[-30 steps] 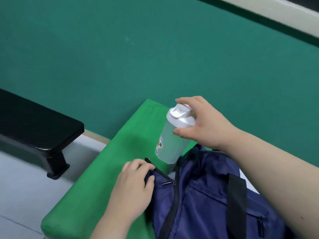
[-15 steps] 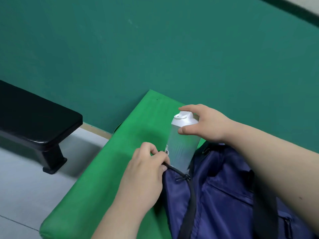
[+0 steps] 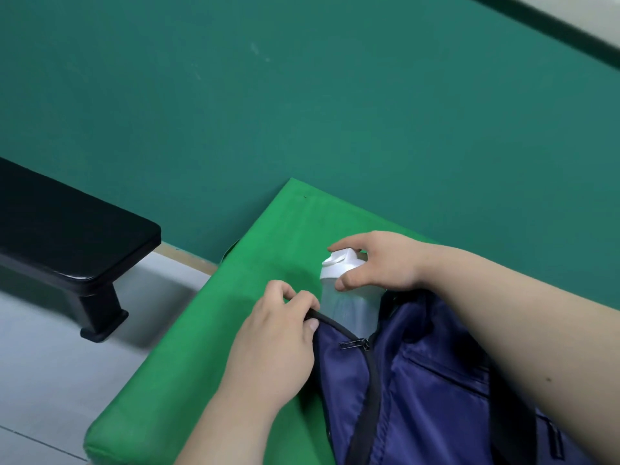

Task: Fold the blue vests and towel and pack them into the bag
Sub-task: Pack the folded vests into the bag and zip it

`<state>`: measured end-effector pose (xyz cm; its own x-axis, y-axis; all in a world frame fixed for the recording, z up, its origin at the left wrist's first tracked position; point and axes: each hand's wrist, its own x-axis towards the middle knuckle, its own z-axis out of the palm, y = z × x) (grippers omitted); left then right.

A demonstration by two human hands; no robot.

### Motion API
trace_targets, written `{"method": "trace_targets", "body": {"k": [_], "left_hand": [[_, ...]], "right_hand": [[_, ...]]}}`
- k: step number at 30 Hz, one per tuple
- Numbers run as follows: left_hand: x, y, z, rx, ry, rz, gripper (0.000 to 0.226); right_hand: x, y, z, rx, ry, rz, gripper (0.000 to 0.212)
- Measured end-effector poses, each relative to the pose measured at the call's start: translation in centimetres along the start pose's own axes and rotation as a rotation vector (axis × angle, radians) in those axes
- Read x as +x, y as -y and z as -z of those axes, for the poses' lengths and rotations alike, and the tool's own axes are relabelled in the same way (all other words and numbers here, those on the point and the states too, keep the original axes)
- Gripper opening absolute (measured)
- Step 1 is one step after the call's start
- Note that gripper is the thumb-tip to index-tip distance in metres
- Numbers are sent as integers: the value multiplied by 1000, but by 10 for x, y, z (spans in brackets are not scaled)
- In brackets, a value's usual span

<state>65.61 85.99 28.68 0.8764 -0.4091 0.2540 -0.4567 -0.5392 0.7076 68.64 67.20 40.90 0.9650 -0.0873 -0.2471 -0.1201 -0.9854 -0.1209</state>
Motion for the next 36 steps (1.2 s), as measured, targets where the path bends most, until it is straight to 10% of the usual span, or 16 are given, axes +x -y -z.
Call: {"method": "trace_targets", "body": {"k": [36], "left_hand": [[5,-32,-1,-288,-205,266,15]], "right_hand": [[-56,-28,-36,174,299,241,44]]}}
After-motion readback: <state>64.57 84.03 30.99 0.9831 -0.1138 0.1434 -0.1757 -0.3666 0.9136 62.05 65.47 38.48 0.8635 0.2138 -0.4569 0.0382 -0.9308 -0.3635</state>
